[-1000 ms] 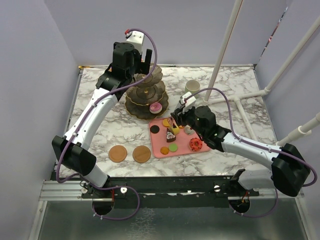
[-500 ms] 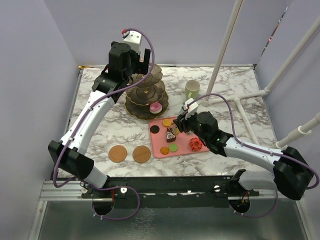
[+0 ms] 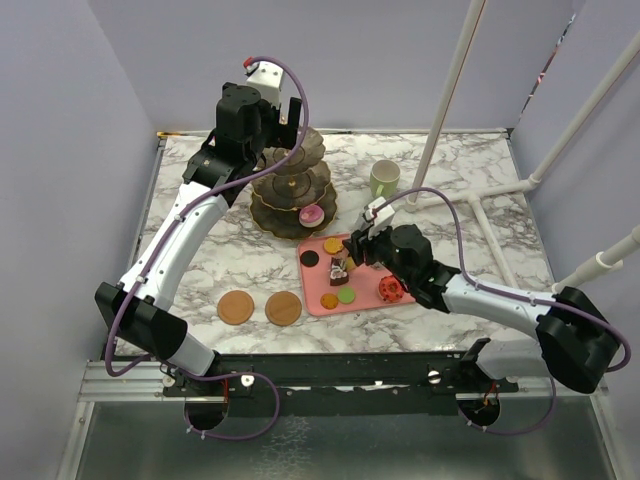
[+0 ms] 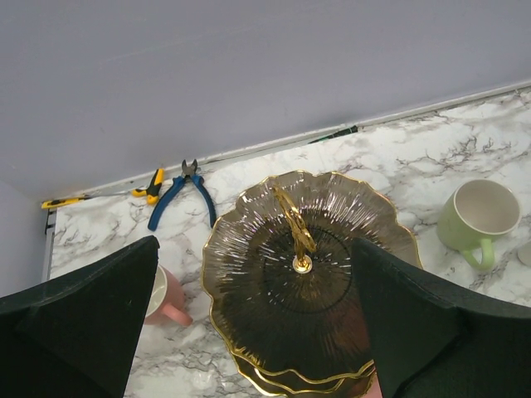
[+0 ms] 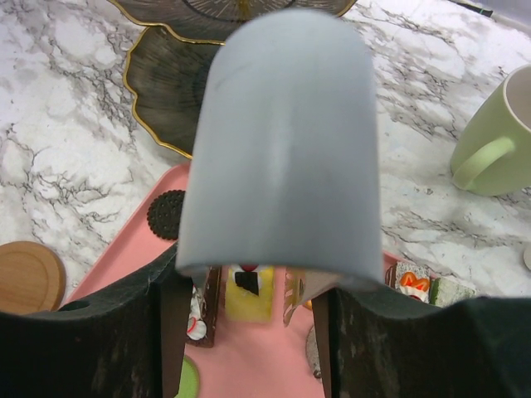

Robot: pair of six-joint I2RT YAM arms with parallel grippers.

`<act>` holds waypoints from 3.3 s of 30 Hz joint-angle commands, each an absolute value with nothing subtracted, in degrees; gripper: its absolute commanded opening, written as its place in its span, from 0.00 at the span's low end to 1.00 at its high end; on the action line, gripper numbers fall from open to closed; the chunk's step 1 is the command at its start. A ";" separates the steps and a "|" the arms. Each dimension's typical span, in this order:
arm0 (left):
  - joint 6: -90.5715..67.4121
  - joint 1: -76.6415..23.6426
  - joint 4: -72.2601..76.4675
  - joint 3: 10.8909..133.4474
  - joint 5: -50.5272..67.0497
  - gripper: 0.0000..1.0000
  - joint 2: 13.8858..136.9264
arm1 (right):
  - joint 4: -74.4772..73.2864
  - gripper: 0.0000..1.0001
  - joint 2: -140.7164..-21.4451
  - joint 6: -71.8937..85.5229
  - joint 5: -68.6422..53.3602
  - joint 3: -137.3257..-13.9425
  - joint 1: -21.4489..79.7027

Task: Serve the afternoon tea
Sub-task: Pick up the desert from the tray.

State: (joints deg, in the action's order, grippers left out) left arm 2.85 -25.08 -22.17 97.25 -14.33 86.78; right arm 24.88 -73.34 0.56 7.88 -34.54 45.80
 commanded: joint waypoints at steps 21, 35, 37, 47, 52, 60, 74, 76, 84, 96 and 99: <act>2.91 -24.70 -21.78 97.48 -13.53 0.99 84.81 | 37.05 0.01 -75.88 -6.13 20.35 -29.80 50.51; 2.63 -24.77 -21.74 97.83 -12.92 0.98 84.68 | 38.32 0.01 -74.48 -8.07 19.37 -29.57 50.51; 2.72 -24.77 -21.73 97.83 -12.77 0.98 84.57 | 37.73 0.01 -75.54 -7.72 19.26 -30.02 50.54; 2.89 -24.72 -21.72 97.98 -12.45 0.98 84.46 | 39.93 0.20 -80.63 -8.21 21.01 -32.40 50.48; 3.08 -24.72 -21.79 97.99 -12.48 0.98 84.38 | 39.60 0.22 -81.32 -8.18 19.76 -33.22 50.53; 3.40 -24.76 -21.79 97.89 -12.30 0.98 84.29 | 40.21 0.37 -79.83 -7.16 18.02 -30.08 50.46; 3.64 -24.74 -21.79 98.26 -11.77 0.98 84.44 | 42.14 0.58 -78.57 -6.61 16.74 -28.41 50.50; 3.75 -24.71 -21.74 98.33 -11.78 0.98 84.38 | 42.63 0.59 -78.58 -6.47 16.59 -28.15 50.51; 3.80 -24.70 -21.78 98.08 -11.88 0.98 84.29 | 43.09 0.25 -78.59 -6.01 17.15 -28.06 50.52; 3.74 -24.73 -21.80 98.21 -11.95 0.98 84.29 | 39.41 0.01 -74.21 -11.64 16.67 -33.46 50.50; 3.23 -24.77 -21.79 98.16 -11.87 0.98 84.44 | 37.83 0.01 -74.25 -12.39 13.74 -36.39 50.52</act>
